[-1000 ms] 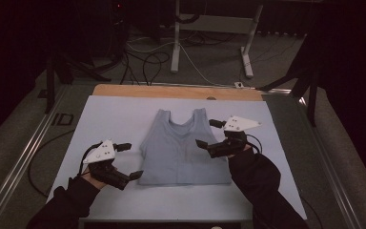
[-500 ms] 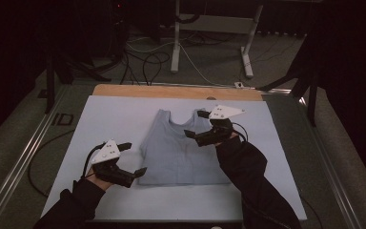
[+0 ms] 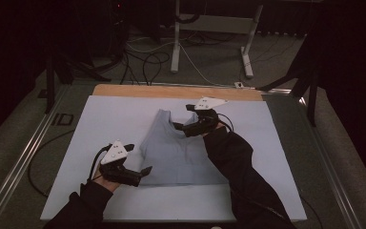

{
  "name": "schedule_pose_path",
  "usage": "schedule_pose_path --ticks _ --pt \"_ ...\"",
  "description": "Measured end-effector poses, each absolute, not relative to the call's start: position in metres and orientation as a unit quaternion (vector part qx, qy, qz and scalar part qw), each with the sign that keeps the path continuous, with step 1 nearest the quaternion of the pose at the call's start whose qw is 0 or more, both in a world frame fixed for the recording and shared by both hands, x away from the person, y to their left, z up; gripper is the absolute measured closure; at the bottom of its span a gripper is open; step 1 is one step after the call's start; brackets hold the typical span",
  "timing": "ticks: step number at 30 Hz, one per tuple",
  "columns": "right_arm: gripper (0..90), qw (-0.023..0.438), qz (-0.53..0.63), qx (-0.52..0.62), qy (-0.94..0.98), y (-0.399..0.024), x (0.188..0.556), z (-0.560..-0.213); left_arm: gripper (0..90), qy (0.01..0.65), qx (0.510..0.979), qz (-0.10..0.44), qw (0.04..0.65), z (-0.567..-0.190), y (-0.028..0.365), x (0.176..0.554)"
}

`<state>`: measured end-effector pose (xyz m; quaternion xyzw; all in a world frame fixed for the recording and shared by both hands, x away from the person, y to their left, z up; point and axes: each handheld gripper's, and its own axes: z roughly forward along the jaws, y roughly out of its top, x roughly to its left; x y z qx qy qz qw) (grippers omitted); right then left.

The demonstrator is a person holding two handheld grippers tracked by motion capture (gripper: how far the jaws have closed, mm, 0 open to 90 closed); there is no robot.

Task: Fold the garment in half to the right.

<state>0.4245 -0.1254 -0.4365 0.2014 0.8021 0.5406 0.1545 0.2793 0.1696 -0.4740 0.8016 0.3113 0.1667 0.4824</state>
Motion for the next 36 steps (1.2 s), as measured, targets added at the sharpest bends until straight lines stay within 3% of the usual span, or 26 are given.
schedule_pose_path --ticks 12,21,27,36 --pt "12.2 0.140 0.538 0.201 0.806 -0.099 0.452 -0.448 0.0 0.356 0.804 0.170 0.446 -0.495 0.157 0.282" --pt "12.3 0.131 0.525 0.206 0.816 -0.085 0.467 -0.458 0.3 0.385 0.813 0.139 0.415 -0.505 0.158 0.287" --pt "12.3 0.124 0.517 0.212 0.820 -0.077 0.473 -0.468 6.5 0.399 0.825 0.107 0.385 -0.518 0.163 0.293" --pt "12.3 0.124 0.514 0.207 0.823 -0.074 0.475 -0.473 23.7 0.402 0.835 0.078 0.368 -0.523 0.161 0.293"
